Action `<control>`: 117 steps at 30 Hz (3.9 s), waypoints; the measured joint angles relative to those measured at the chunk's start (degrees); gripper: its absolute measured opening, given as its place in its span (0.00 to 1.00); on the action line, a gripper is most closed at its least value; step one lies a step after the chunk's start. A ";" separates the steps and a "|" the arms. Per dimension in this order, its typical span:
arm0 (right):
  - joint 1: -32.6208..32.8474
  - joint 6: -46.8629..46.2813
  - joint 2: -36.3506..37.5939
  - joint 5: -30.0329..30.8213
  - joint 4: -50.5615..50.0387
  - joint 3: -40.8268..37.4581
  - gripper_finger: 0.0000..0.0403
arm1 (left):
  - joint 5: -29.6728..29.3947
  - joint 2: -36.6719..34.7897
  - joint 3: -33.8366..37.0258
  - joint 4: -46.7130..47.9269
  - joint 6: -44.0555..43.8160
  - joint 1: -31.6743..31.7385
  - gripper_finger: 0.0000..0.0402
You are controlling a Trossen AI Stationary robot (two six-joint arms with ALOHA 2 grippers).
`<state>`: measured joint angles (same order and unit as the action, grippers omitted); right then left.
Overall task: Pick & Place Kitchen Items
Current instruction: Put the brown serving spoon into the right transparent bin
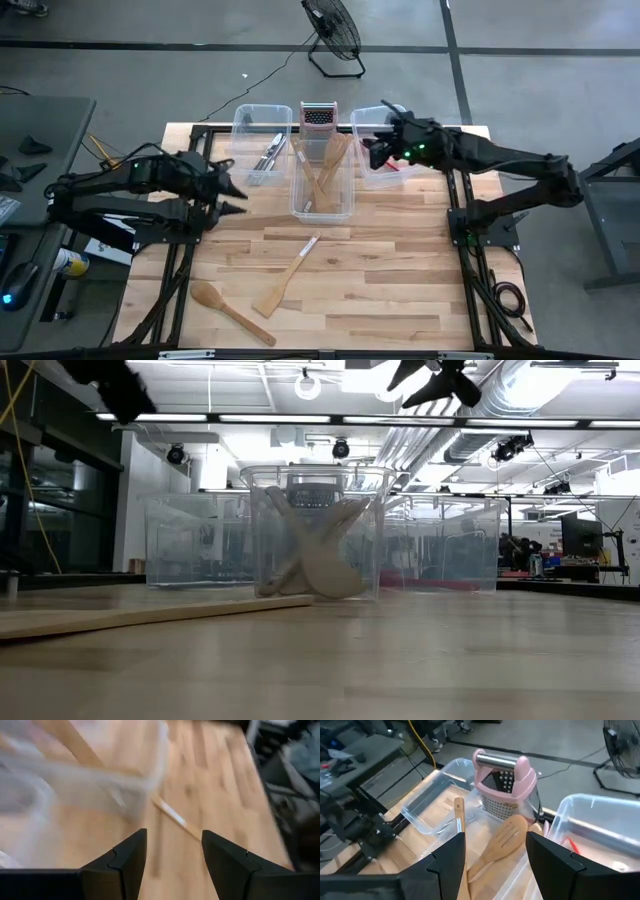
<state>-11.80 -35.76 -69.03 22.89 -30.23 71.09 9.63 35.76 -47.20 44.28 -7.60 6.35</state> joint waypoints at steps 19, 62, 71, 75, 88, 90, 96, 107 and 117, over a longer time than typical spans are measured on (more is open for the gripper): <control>1.00 6.94 5.67 -9.49 -9.38 0.00 0.50 | 8.88 12.57 0.00 10.30 -8.03 -11.98 0.48; 10.74 5.37 5.63 -5.08 -11.60 0.00 0.50 | -7.13 47.97 -0.02 -10.22 -30.03 -61.65 0.68; 10.74 3.83 5.61 -4.83 -11.72 0.00 0.50 | -10.06 52.47 -0.02 -15.16 -26.77 -62.34 0.68; 10.74 3.82 5.61 -4.83 -11.77 0.00 0.50 | -9.97 54.45 -0.02 -17.11 -24.22 -62.27 0.68; 10.74 2.55 5.61 -5.00 -13.50 0.00 0.50 | -13.48 59.38 -0.26 -15.82 -15.13 -62.86 0.60; 10.74 2.55 5.61 -5.03 -13.59 0.00 0.50 | -15.09 59.71 -0.24 -15.94 -14.26 -63.42 0.58; 10.74 2.55 5.61 -5.05 -14.22 0.00 0.50 | -16.37 59.87 -0.15 -17.11 -11.89 -63.95 0.55; 10.74 2.55 5.61 -5.59 -14.46 0.00 0.50 | -15.55 60.95 -0.15 -17.69 -12.18 -63.76 0.49; 10.74 2.78 5.61 -6.97 -14.63 0.00 0.50 | -15.16 61.21 -0.13 -18.17 -14.28 -63.72 0.33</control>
<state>-1.06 -32.97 -63.42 15.92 -44.86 71.09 -5.53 96.97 -47.33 26.11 -21.87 -57.37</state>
